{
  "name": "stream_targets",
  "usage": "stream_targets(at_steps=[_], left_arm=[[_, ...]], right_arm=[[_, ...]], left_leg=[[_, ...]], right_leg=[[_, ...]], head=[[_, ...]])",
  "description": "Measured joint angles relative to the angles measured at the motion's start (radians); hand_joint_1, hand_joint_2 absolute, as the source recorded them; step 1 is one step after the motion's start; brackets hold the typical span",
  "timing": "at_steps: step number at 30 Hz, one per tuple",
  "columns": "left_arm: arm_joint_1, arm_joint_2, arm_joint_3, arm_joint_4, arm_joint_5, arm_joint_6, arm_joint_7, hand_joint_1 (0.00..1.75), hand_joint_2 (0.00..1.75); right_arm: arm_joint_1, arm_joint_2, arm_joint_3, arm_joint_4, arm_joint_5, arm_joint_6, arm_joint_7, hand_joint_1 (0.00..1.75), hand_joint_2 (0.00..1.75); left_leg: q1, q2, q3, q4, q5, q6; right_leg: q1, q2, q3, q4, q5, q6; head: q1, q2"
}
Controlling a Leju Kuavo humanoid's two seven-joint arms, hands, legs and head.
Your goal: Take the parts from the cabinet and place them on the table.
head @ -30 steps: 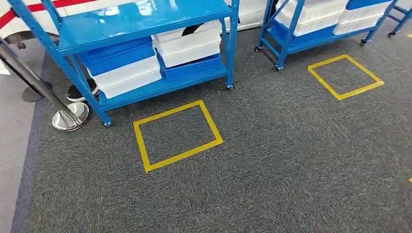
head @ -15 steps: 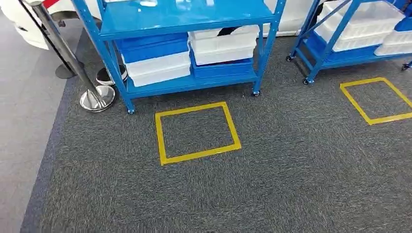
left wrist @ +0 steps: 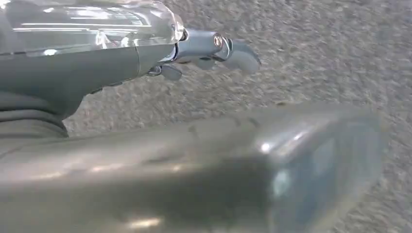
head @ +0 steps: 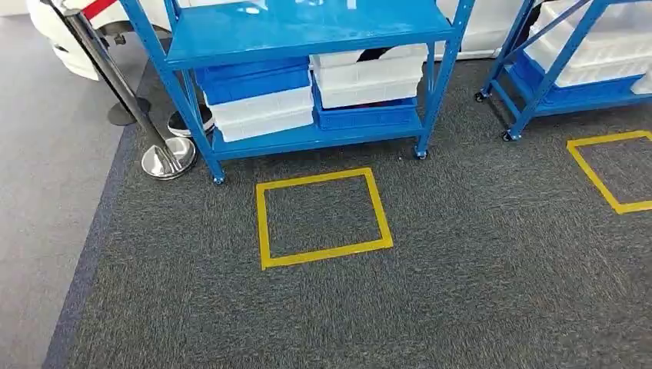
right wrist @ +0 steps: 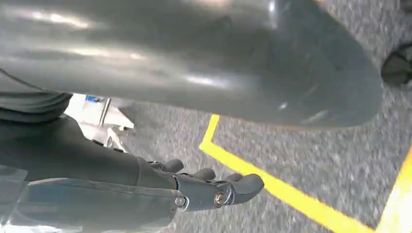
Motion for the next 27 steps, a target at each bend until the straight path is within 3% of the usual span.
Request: stream_targets(at_steps=[1, 2, 3, 5, 6, 7, 8, 10, 12, 13, 14, 16, 17, 18, 20, 21, 22, 23, 24, 25, 27], left_arm=[[0.002, 0.0, 0.0, 0.0, 0.0, 0.0, 0.0, 0.0, 0.0], [0.004, 0.0, 0.0, 0.0, 0.0, 0.0, 0.0, 0.0, 0.0], [0.005, 0.0, 0.0, 0.0, 0.0, 0.0, 0.0, 0.0, 0.0], [0.007, 0.0, 0.0, 0.0, 0.0, 0.0, 0.0, 0.0, 0.0], [0.009, 0.0, 0.0, 0.0, 0.0, 0.0, 0.0, 0.0, 0.0], [0.012, 0.007, 0.0, 0.003, 0.0, 0.0, 0.001, 0.0, 0.0], [0.011, 0.003, 0.0, 0.003, -0.001, 0.0, 0.0, 0.0, 0.0], [0.006, 0.002, 0.0, 0.003, -0.001, -0.001, 0.002, 0.0, 0.0], [0.007, 0.0, 0.0, 0.003, -0.002, -0.002, 0.002, 0.0, 0.0], [0.007, -0.002, 0.0, 0.003, -0.003, -0.002, 0.002, 0.0, 0.0], [0.005, -0.001, 0.0, 0.003, -0.003, -0.003, 0.003, 0.0, 0.0], [0.004, -0.002, 0.0, 0.003, -0.003, -0.003, 0.003, 0.0, 0.0], [0.004, -0.002, 0.0, 0.003, -0.003, -0.003, 0.004, 0.0, 0.0], [0.005, -0.005, 0.0, 0.003, -0.003, -0.003, 0.004, 0.0, 0.0], [0.008, -0.008, 0.0, 0.003, -0.002, -0.003, 0.004, 0.0, 0.0], [0.007, -0.008, -0.001, 0.003, -0.002, -0.003, 0.004, 0.0, 0.0], [0.009, -0.008, -0.001, 0.003, -0.002, -0.003, 0.004, 0.0, 0.0], [0.007, -0.008, -0.001, 0.003, -0.002, -0.003, 0.003, 0.0, 0.0], [0.005, -0.008, -0.001, 0.003, -0.002, -0.003, 0.004, 0.0, 0.0], [0.005, -0.008, -0.001, 0.003, -0.002, -0.003, 0.004, 0.0, 0.0], [0.004, -0.007, -0.002, 0.003, -0.003, -0.005, 0.002, 0.0, 0.0]], right_arm=[[0.001, 0.0, -0.001, 0.0, 0.0, 0.0, 0.0, 0.0, 0.0], [0.001, 0.0, -0.003, 0.0, 0.0, 0.0, 0.0, 0.0, 0.0], [0.001, 0.0, -0.003, 0.0, 0.0, 0.0, 0.0, 0.0, 0.0], [0.0, 0.0, -0.004, 0.0, 0.0, 0.0, 0.001, 0.0, 0.0], [0.003, 0.0, -0.004, 0.0, 0.0, 0.0, 0.001, 0.0, 0.0], [0.009, 0.007, -0.004, 0.005, -0.001, 0.001, 0.002, 0.0, 0.0], [0.003, 0.002, -0.005, 0.003, -0.001, 0.0, 0.002, 0.0, 0.0], [-0.001, 0.004, -0.006, 0.003, -0.002, 0.001, 0.003, 0.0, 0.0], [-0.004, 0.003, -0.007, 0.003, -0.005, 0.001, 0.005, 0.0, 0.0], [-0.003, 0.002, -0.01, 0.003, -0.006, 0.001, 0.005, 0.0, 0.0], [-0.004, 0.003, -0.011, 0.003, -0.002, 0.003, 0.006, 0.0, 0.0], [-0.008, 0.002, -0.011, 0.003, 0.02, 0.003, 0.006, 0.0, 0.0], [-0.007, 0.0, -0.01, 0.003, 0.029, 0.001, 0.005, 0.0, 0.0], [-0.006, -0.001, -0.01, 0.003, 0.033, 0.0, 0.003, 0.0, 0.0], [0.002, -0.002, -0.009, 0.003, 0.042, 0.001, 0.003, 0.0, 0.0], [0.007, -0.003, -0.008, 0.003, 0.044, 0.002, 0.003, 0.0, 0.0], [0.019, -0.002, -0.006, 0.005, 0.045, 0.004, 0.003, 0.0, 0.0], [0.015, -0.002, -0.004, 0.007, 0.045, 0.005, 0.001, 0.0, 0.0], [0.009, -0.002, -0.003, 0.006, 0.046, 0.005, 0.0, 0.0, 0.0], [0.007, -0.002, -0.002, 0.006, 0.046, 0.005, 0.0, 0.0, 0.0], [0.004, -0.001, -0.002, 0.005, 0.041, 0.002, -0.001, 0.0, 0.0]], left_leg=[[0.001, 0.001, -0.051, 0.072, -0.013, -0.001], [0.001, 0.001, -0.091, 0.109, -0.001, 0.001], [0.0, 0.001, -0.102, 0.092, 0.037, 0.004], [-0.005, 0.001, -0.071, -0.052, 0.167, 0.023], [-0.011, 0.003, -0.051, -0.143, 0.229, 0.041], [-0.021, 0.011, -0.046, -0.143, 0.214, 0.057], [-0.028, 0.012, -0.033, -0.171, 0.211, 0.065], [-0.033, 0.011, -0.014, -0.205, 0.187, 0.073], [-0.018, 0.002, 0.038, -0.244, 0.183, 0.073], [-0.017, 0.002, 0.058, -0.255, 0.177, 0.079], [-0.016, 0.001, 0.071, -0.26, 0.171, 0.083], [-0.016, -0.01, 0.09, -0.26, 0.152, 0.078], [-0.015, -0.017, 0.103, -0.26, 0.142, 0.075], [-0.012, -0.025, 0.118, -0.259, 0.131, 0.071], [-0.002, -0.049, 0.153, -0.258, 0.105, 0.058], [0.002, -0.058, 0.168, -0.254, 0.09, 0.051], [0.001, -0.064, 0.17, -0.248, 0.076, 0.043], [0.001, -0.075, 0.169, -0.24, 0.065, 0.037], [0.0, -0.076, 0.169, -0.243, 0.054, 0.029], [0.001, -0.076, 0.183, -0.243, 0.056, 0.023], [0.003, -0.066, 0.176, -0.22, 0.061, 0.018]], right_leg=[[0.001, 0.0, 0.008, 0.0, -0.008, 0.0], [0.002, 0.001, 0.02, 0.0, -0.018, -0.001], [0.004, 0.002, 0.034, 0.0, -0.028, 0.0], [0.009, 0.002, 0.069, -0.002, -0.052, 0.0], [0.01, 0.0, 0.082, -0.006, -0.064, 0.0], [0.008, -0.003, 0.086, -0.009, -0.072, 0.005], [0.004, 0.001, 0.086, -0.012, -0.074, 0.015], [0.0, -0.007, 0.097, -0.01, -0.066, 0.027], [-0.001, -0.008, 0.1, 0.024, -0.053, 0.039], [0.003, -0.003, 0.08, 0.07, -0.053, 0.038], [0.002, 0.003, 0.032, 0.138, -0.07, 0.042], [-0.005, 0.004, -0.063, 0.246, -0.135, 0.05], [-0.007, 0.004, -0.096, 0.268, -0.153, 0.056], [-0.009, 0.004, -0.113, 0.258, -0.146, 0.061], [-0.015, 0.008, -0.101, 0.145, -0.062, 0.072], [-0.021, 0.021, -0.09, 0.069, 0.011, 0.079], [-0.028, 0.048, -0.093, 0.029, 0.098, 0.086], [-0.017, 0.045, -0.095, 0.031, 0.053, 0.067], [-0.016, 0.042, -0.093, 0.037, 0.063, 0.052], [-0.014, 0.035, -0.09, 0.033, 0.056, 0.042], [-0.016, 0.021, -0.064, 0.026, 0.045, 0.026]], head=[[0.0, 0.0], [0.0, 0.0], [0.0, 0.0], [0.0, 0.0], [0.0, 0.0], [0.005, 0.0], [0.0, 0.0], [0.0, 0.0], [0.0, 0.0], [0.0, 0.0], [0.0, 0.0], [0.0, 0.0], [0.0, 0.0], [0.0, 0.0], [0.0, 0.0], [0.0, 0.0], [0.0, 0.0], [0.0, 0.0], [-0.002, 0.0], [-0.002, 0.0], [-0.002, 0.0]])
